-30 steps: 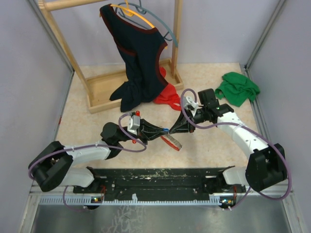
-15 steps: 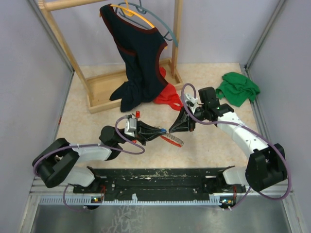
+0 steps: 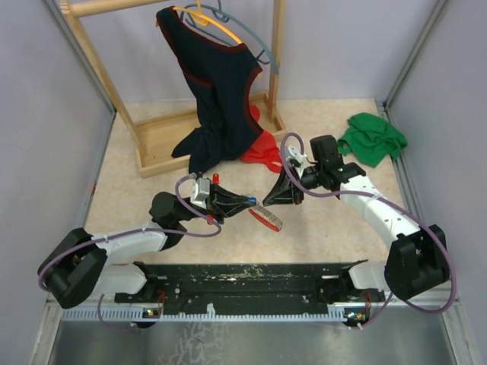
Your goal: Remove the keys from the keyring
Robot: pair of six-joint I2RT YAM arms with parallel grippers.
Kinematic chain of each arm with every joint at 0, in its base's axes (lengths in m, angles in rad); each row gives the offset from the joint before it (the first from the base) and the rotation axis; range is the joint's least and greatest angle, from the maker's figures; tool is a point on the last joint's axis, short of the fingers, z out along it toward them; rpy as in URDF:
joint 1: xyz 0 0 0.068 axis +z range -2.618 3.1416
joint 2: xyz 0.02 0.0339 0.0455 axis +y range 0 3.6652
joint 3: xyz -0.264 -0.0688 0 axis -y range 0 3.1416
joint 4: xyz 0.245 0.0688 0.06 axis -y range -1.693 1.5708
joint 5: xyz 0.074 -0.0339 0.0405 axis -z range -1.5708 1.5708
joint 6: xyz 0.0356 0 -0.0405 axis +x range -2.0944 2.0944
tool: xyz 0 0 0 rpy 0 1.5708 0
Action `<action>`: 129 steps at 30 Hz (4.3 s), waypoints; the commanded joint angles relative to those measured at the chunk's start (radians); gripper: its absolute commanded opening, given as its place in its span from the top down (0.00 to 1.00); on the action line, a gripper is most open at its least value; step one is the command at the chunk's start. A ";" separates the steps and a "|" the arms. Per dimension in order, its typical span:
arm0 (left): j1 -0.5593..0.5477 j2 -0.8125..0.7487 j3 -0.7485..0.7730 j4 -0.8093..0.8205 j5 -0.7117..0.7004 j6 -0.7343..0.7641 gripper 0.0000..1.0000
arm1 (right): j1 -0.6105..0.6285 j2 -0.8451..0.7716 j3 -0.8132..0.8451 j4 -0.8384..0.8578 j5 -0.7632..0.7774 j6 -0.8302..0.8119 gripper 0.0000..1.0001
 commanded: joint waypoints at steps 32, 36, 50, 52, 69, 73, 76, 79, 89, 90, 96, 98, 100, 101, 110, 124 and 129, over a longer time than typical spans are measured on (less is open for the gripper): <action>0.000 0.051 0.249 -0.408 -0.033 -0.050 1.00 | 0.122 -0.075 0.109 -0.160 0.250 -0.202 1.00; 0.000 0.062 0.231 -0.327 -0.026 -0.071 1.00 | 0.124 -0.066 0.087 -0.107 0.239 -0.143 0.98; 0.000 0.033 0.186 -0.292 0.020 -0.028 1.00 | 0.071 -0.078 0.147 -0.253 0.242 -0.213 0.66; 0.000 0.037 0.188 -0.290 0.027 -0.027 1.00 | 0.052 -0.087 0.160 -0.279 0.230 -0.228 0.64; -0.006 0.070 0.206 -0.283 0.052 -0.048 1.00 | 0.006 -0.083 0.164 -0.115 0.104 0.014 0.54; -0.010 0.078 0.211 -0.283 0.052 -0.051 1.00 | 0.016 -0.081 0.156 -0.089 0.103 0.034 0.54; -0.015 0.086 0.219 -0.283 0.052 -0.052 1.00 | 0.036 -0.076 0.138 -0.039 0.112 0.074 0.55; -0.017 0.088 0.222 -0.282 0.051 -0.053 1.00 | 0.044 -0.072 0.129 -0.018 0.119 0.088 0.61; -0.020 0.091 0.223 -0.280 0.048 -0.053 1.00 | 0.063 -0.065 0.110 0.010 0.159 0.104 0.70; -0.020 0.091 0.223 -0.279 0.048 -0.054 1.00 | 0.066 -0.064 0.110 0.012 0.160 0.105 0.72; -0.020 0.088 0.215 -0.273 0.040 -0.058 1.00 | 0.081 -0.058 0.107 0.015 0.160 0.104 0.90; -0.020 0.086 0.210 -0.271 0.037 -0.059 1.00 | 0.081 -0.058 0.108 0.015 0.158 0.106 1.00; -0.020 0.082 0.207 -0.269 0.034 -0.058 1.00 | 0.081 -0.059 0.111 0.011 0.154 0.105 1.00; -0.020 0.081 0.205 -0.266 0.033 -0.058 1.00 | 0.081 -0.060 0.115 0.002 0.151 0.102 1.00; -0.020 0.086 0.181 -0.287 0.045 -0.060 0.72 | 0.064 -0.073 0.146 -0.019 0.120 0.109 1.00; -0.020 0.117 0.182 -0.350 0.050 -0.035 0.66 | 0.056 -0.079 0.147 -0.025 0.129 0.105 1.00; -0.020 0.115 0.180 -0.354 0.044 -0.029 0.90 | 0.055 -0.079 0.148 -0.030 0.139 0.099 1.00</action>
